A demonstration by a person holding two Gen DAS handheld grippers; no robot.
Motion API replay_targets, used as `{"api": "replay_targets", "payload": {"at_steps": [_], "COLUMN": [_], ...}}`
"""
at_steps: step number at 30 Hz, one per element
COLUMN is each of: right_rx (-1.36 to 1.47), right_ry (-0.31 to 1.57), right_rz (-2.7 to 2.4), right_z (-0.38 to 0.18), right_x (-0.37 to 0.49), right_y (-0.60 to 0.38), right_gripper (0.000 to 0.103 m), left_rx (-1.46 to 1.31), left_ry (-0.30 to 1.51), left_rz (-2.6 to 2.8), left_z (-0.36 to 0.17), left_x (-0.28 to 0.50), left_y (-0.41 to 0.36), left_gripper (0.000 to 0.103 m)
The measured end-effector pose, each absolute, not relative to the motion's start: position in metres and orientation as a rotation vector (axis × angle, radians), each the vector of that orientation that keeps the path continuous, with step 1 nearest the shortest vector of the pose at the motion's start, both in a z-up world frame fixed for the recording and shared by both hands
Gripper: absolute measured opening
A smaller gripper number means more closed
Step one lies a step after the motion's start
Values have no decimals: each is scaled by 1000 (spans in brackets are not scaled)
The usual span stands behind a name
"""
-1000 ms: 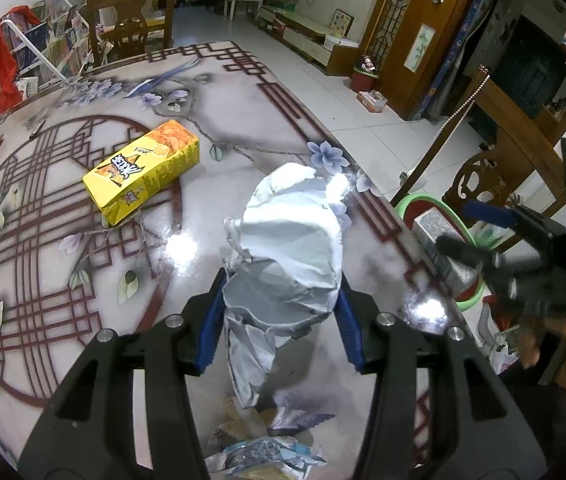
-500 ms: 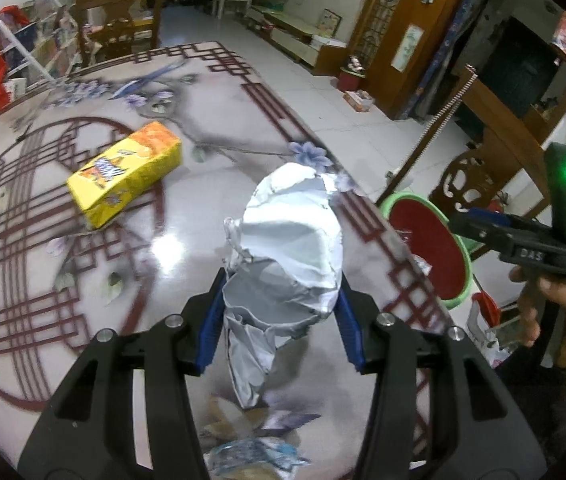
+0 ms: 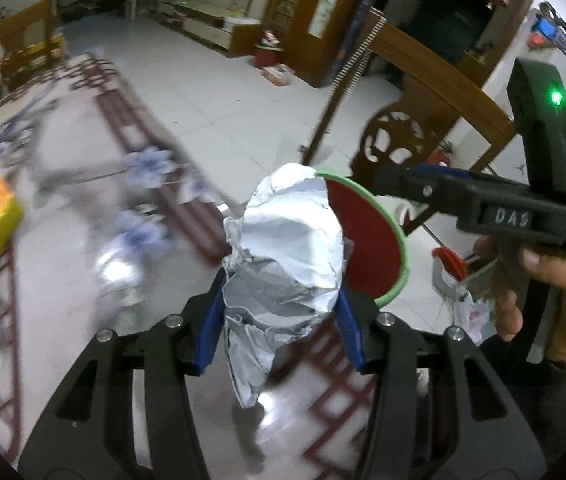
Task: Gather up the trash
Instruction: 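Open the right gripper over the bin, then open the left gripper to drop the foil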
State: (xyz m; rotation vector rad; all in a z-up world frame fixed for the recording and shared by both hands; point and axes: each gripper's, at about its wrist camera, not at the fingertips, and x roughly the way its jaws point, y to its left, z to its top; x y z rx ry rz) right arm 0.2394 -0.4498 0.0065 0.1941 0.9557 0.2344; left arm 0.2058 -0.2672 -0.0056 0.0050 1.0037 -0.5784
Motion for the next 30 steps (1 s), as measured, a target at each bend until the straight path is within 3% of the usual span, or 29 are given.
{"api": "replay_targets", "payload": {"at_steps": [10, 22, 25, 27, 30], "right_rx": [240, 305, 315, 322, 325], "right_ry": [943, 906, 898, 891, 886], "right_rz": [136, 76, 69, 66, 67], "right_z": [7, 11, 13, 14, 16], "right_x": [241, 241, 242, 242, 243], "right_y": [-515, -545, -549, -550, -549], "right_gripper": [93, 94, 94, 95, 95], "left_rx": [-1, -1, 2, 4, -10], "left_ry": [1040, 1104, 1123, 1120, 1106], "left_rz": [-706, -716, -715, -713, -702], "left_z": [-18, -42, -48, -48, -46], "left_x": [224, 242, 245, 244, 245], "left_y": [-349, -392, -396, -398, -396], "left_gripper": [49, 51, 56, 74, 89]}}
